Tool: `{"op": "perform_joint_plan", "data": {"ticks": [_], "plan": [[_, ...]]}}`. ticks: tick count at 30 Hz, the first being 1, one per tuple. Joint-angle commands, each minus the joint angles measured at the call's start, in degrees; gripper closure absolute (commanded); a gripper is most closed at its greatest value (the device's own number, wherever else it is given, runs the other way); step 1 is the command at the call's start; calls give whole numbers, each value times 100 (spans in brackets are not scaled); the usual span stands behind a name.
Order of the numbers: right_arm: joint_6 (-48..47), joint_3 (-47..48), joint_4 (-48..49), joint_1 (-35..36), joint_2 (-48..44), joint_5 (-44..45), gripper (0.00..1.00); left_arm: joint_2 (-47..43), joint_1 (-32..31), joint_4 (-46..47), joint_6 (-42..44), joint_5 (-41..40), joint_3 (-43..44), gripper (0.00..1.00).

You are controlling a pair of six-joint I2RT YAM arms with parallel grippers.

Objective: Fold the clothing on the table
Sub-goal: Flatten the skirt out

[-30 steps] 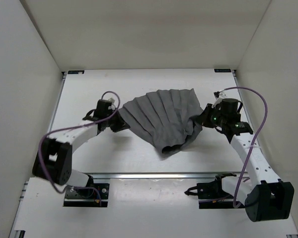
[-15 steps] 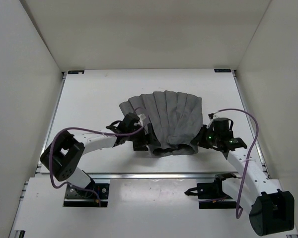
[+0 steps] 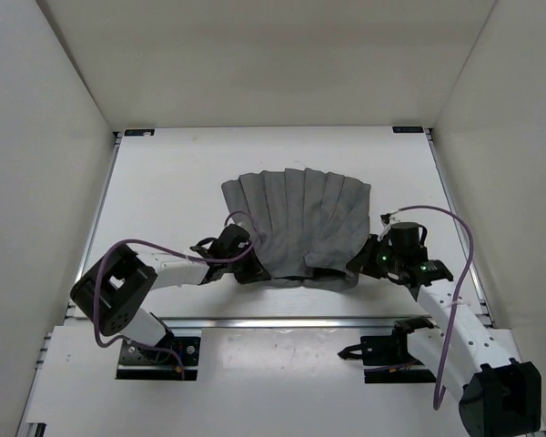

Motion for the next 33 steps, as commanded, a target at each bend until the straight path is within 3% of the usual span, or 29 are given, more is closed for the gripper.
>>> {"op": "perform_joint_plan", "data": {"ticks": [1, 8, 12, 16, 19, 22, 24, 27, 30, 32, 33], "plan": [[-42, 72, 43, -166, 3, -45, 100, -324, 158, 110, -54, -250, -214, 100], [-385, 275, 32, -904, 496, -404, 100, -1396, 1063, -479, 368, 31, -565, 100], [-402, 213, 427, -923, 671, -563, 100, -1756, 1547, -341, 632, 354, -784, 100], [-543, 730, 859, -983, 1461, -808, 100, -1109, 2031, 267, 763, 1059, -523, 100], [-894, 1985, 773, -1124, 2428, -941, 99, -240, 2163, 49, 1177, 1357, 776, 100], [-1307, 4040, 272, -1133, 3340, -836, 100, 578, 2391, -75, 1484, 1778, 2532, 100], [-1562, 5829, 8, -1133, 3930, -730, 100, 1027, 2584, -354, 1634, 2033, 4250, 100], [-1729, 7432, -116, -1318, 4082, -345, 100, 1424, 2664, -917, 2010, 2202, 6404, 100], [-2202, 7431, 278, -960, 3618, 322, 100, 1355, 2603, -1533, 2712, 1905, 7579, 100], [-2415, 6676, 804, -852, 3145, 630, 100, 865, 2523, -1370, 3031, 1553, 7215, 100], [-2380, 6038, 894, -922, 2898, 615, 100, 532, 2506, -1289, 3197, 1491, 6621, 100]]}}
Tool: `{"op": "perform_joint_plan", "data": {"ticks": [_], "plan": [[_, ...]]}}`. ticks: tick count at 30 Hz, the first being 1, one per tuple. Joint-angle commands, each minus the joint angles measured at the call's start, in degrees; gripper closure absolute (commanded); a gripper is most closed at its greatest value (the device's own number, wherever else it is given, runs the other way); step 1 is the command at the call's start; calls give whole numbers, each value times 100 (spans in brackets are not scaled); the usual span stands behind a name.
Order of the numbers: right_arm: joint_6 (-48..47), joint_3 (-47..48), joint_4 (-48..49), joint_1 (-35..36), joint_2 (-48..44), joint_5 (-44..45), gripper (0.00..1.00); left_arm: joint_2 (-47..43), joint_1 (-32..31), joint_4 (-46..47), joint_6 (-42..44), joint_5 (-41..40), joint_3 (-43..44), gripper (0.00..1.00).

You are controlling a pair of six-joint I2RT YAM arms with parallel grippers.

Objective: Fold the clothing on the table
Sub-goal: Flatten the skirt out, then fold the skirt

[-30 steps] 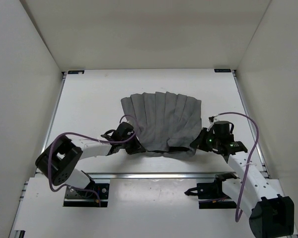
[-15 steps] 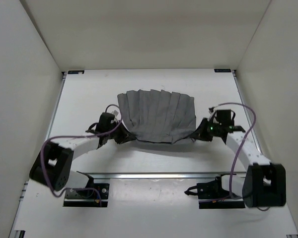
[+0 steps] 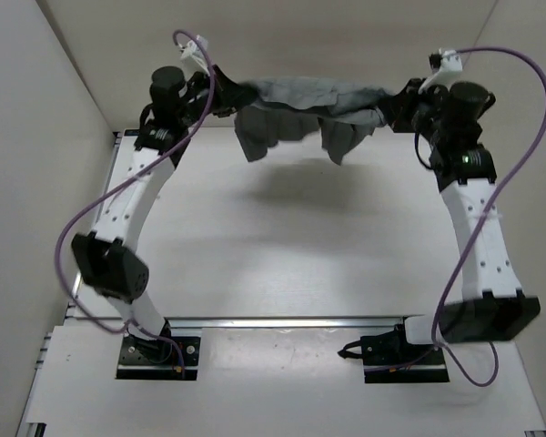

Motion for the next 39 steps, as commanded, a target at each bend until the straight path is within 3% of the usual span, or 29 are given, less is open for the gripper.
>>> {"op": "perform_joint_plan", "data": {"ticks": [1, 6, 8, 11, 14, 17, 20, 23, 27, 31, 35, 37, 39], "plan": [[-396, -1526, 418, -17, -754, 479, 100, -970, -69, -192, 853, -343, -1298, 100], [43, -4242, 525, -194, -1676, 100, 100, -2261, -16, 127, 669, -431, -4352, 100], [176, -5081, 332, -28, -2055, 101, 100, -2709, -209, -83, 652, -649, -5641, 100], [658, -6135, -107, 114, -2644, -197, 100, -3368, -762, -330, 285, -784, -6899, 100], [896, -6454, -555, 237, -2987, -646, 100, -4045, -1123, -751, -199, -801, -7605, 100], [1160, -6489, -794, 544, -3138, -734, 100, -4574, -931, -1234, -403, -697, -7713, 100], [1327, -6227, -470, 510, -2971, -1085, 100, -4725, -484, -1385, -377, -617, -7363, 100], [1258, -5762, -127, 334, -2480, -1287, 100, -4322, -158, -975, -315, -459, -6854, 100], [907, -4927, 67, 228, -1776, -1130, 100, -3094, -183, -604, 114, -581, -5844, 100], [449, -3443, -2, -52, -497, -927, 100, -1452, -61, -392, 458, -460, -4745, 100], [247, -645, -653, -247, 937, -999, 100, -200, 203, -988, 686, -221, -2088, 100], [98, 459, -934, -186, 1177, -728, 100, 82, 194, -1357, 992, -658, -601, 100], [-52, 1338, -1014, -185, 1231, -471, 100, -31, 168, -1508, 1239, -1055, 105, 100]]}}
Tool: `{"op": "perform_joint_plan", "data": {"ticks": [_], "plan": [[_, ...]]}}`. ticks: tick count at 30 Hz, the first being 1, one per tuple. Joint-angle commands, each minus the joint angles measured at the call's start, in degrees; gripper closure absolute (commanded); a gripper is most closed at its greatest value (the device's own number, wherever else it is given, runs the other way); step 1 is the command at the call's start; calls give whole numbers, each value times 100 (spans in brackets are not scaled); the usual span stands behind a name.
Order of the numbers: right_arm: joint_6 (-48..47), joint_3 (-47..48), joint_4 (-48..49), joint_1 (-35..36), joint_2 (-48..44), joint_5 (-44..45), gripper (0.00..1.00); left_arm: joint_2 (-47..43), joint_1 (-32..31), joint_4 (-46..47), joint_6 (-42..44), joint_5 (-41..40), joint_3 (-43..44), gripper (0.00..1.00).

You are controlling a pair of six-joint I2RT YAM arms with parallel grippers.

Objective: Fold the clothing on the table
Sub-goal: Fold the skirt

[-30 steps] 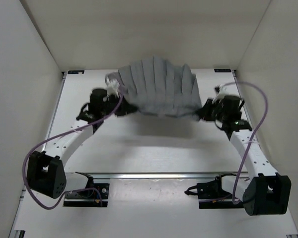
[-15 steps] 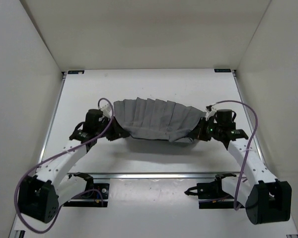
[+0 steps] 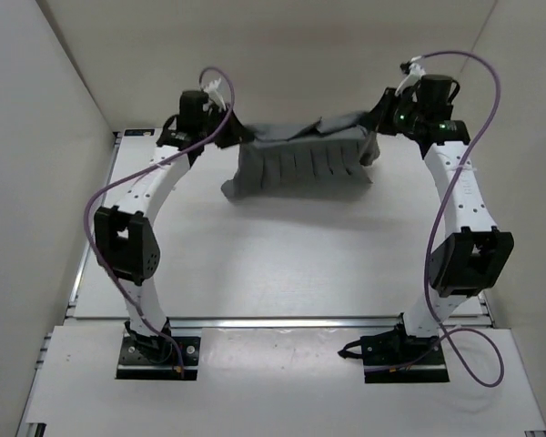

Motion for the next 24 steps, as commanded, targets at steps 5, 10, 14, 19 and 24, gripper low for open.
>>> {"op": "perform_joint_plan", "data": {"ticks": [5, 10, 14, 19, 24], "plan": [[-516, -692, 705, 55, -1573, 867, 100, -1717, -154, -14, 1243, -1240, 438, 100], [-7, -3827, 813, -268, -2904, 484, 100, -3087, -418, -84, 999, -1338, -2712, 100], [459, -5376, 304, 536, -4115, 578, 100, -4931, -1260, -452, 287, -1784, -4493, 100], [1171, -5579, 161, 1085, -4647, 379, 100, -5641, -1221, -735, -584, -1313, -4988, 100], [1066, -5220, 767, 312, -3349, -256, 100, -4010, -261, -314, -242, -749, -4470, 100]]}}
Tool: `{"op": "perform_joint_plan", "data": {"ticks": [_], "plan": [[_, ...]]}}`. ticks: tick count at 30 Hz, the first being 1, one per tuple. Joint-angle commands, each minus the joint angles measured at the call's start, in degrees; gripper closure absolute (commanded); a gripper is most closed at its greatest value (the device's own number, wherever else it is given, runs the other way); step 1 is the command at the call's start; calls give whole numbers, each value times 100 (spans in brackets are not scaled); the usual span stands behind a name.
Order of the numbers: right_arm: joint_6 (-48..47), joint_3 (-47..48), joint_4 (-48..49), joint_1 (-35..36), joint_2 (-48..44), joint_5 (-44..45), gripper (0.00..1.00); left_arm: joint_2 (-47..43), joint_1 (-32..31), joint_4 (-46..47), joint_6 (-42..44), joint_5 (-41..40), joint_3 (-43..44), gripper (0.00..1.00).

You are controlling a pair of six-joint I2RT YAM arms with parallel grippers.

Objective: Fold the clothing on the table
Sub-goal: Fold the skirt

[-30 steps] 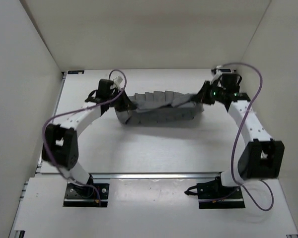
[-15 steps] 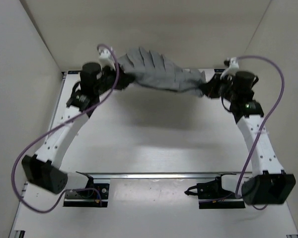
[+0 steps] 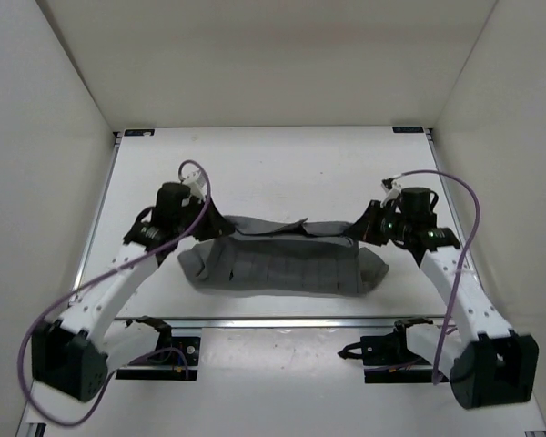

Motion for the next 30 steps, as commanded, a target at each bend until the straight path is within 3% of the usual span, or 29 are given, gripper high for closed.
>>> {"op": "perform_joint_plan", "data": {"ticks": [1, 6, 10, 13, 16, 19, 22, 23, 25, 29, 30], "plan": [[-29, 533, 630, -360, 1064, -81, 100, 1108, 485, 423, 136, 49, 618, 100], [-135, 1290, 656, -378, 2534, -150, 100, 3383, 644, 206, 233, 321, 1866, 100], [-135, 2026, 796, -351, 3246, -108, 100, 4203, 670, 441, 330, 506, 2780, 100], [-144, 3370, 605, -579, 3633, -81, 100, 4694, 794, 206, 401, 533, 3913, 100], [-328, 5356, 96, -789, 3959, 34, 100, 5047, 899, -330, 733, 384, 6265, 100], [-495, 6974, -187, -826, 3969, 279, 100, 4734, 934, -341, 918, -55, 7009, 100], [-873, 6514, 101, -529, 3285, 857, 100, 4014, 847, -227, 1278, -284, 6547, 100], [-1038, 5903, 225, -431, 2856, 1051, 100, 3732, 777, -209, 1332, -415, 6353, 100], [-1076, 4279, 655, -351, 2048, 1167, 100, 3213, 522, -87, 1498, -557, 5180, 100], [-935, 2191, 464, -510, 1150, 957, 100, 1905, 56, 300, 1254, -706, 2378, 100], [-952, 1552, 402, -414, 808, 982, 100, 1519, -154, 310, 1175, -768, 2013, 100]]}}
